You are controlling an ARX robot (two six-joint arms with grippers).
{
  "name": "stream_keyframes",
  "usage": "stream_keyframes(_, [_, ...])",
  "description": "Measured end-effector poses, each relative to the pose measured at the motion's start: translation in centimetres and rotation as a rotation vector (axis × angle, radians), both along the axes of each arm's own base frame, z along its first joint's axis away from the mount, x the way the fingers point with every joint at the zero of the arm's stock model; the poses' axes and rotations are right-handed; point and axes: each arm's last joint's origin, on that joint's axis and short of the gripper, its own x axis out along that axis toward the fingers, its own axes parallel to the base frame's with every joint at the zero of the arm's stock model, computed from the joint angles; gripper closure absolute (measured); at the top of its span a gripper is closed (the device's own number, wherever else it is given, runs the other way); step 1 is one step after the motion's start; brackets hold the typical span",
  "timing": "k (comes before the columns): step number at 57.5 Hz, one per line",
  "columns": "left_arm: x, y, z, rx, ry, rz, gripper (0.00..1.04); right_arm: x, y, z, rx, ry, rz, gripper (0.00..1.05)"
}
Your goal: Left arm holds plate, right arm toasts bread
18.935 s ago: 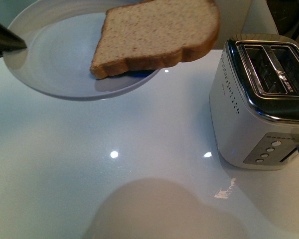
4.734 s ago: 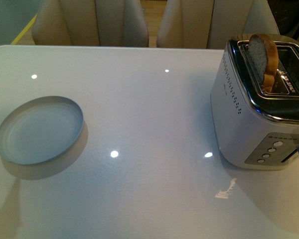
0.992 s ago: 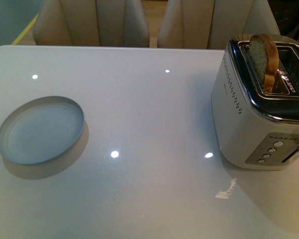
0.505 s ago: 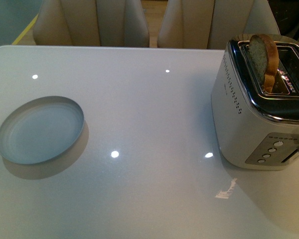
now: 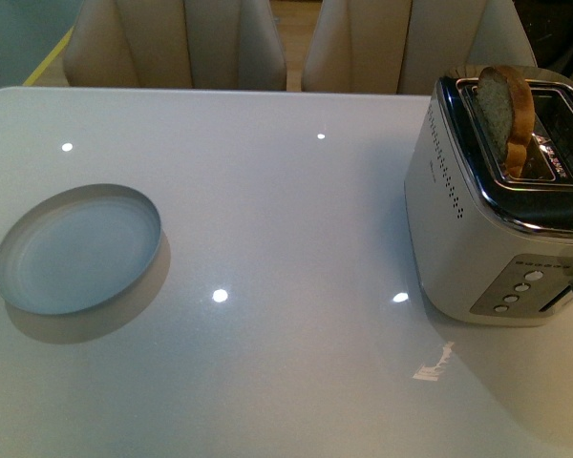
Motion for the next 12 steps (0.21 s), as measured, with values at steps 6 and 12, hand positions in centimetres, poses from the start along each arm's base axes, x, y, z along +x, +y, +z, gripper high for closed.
stream_keyframes(6, [0.0, 0.0, 0.0, 0.0, 0.0, 0.0, 0.07, 0.0, 0.0, 0.0, 0.0, 0.0, 0.0, 0.09])
stream_keyframes(12, [0.0, 0.0, 0.0, 0.0, 0.0, 0.0, 0.07, 0.0, 0.0, 0.0, 0.0, 0.0, 0.0, 0.09])
